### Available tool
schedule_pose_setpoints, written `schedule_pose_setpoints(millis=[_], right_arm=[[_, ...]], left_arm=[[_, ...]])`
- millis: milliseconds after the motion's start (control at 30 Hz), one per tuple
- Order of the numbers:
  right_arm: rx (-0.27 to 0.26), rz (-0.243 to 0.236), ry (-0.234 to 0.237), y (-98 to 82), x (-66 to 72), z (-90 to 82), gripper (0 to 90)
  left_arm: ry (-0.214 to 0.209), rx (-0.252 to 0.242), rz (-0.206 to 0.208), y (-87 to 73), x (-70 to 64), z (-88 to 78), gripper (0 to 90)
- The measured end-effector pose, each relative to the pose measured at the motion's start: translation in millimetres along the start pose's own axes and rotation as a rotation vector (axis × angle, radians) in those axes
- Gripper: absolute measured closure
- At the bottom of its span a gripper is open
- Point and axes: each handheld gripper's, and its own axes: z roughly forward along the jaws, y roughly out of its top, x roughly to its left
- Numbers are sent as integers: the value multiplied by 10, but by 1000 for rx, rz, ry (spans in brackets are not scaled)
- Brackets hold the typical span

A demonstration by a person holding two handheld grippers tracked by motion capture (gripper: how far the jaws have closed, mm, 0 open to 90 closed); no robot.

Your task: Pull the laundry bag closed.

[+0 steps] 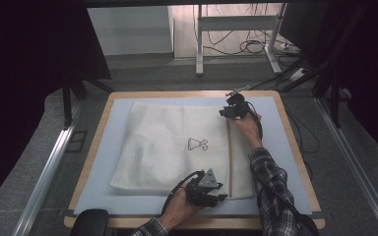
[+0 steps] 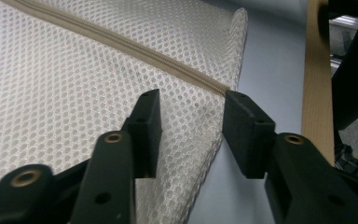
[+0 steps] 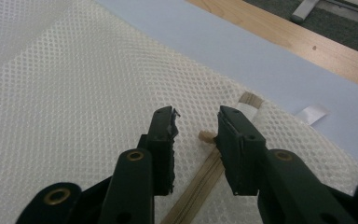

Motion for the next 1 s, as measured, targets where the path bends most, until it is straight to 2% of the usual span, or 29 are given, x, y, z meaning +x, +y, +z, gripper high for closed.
schedule_pose_setpoints(millis=[133, 200, 300, 500, 833, 1000], right_arm=[[-8, 1, 7, -26, 23, -21, 621], [-10, -3, 14, -37, 42, -37, 594], [-7, -14, 23, -50, 67, -68, 568], [-8, -24, 44, -90, 110, -149, 495], [0, -32, 39, -156, 138, -283, 329], [-11, -17, 51, -188, 152, -360, 267]], left_arm=[[11, 6, 10, 14, -18, -4, 513], [25, 20, 30, 22, -22, -11, 478], [33, 8, 18, 23, -28, -7, 420], [40, 35, 18, 13, -12, 13, 300], [30, 49, -9, -24, 17, -35, 197], [29, 49, -39, -15, 33, -63, 123]])
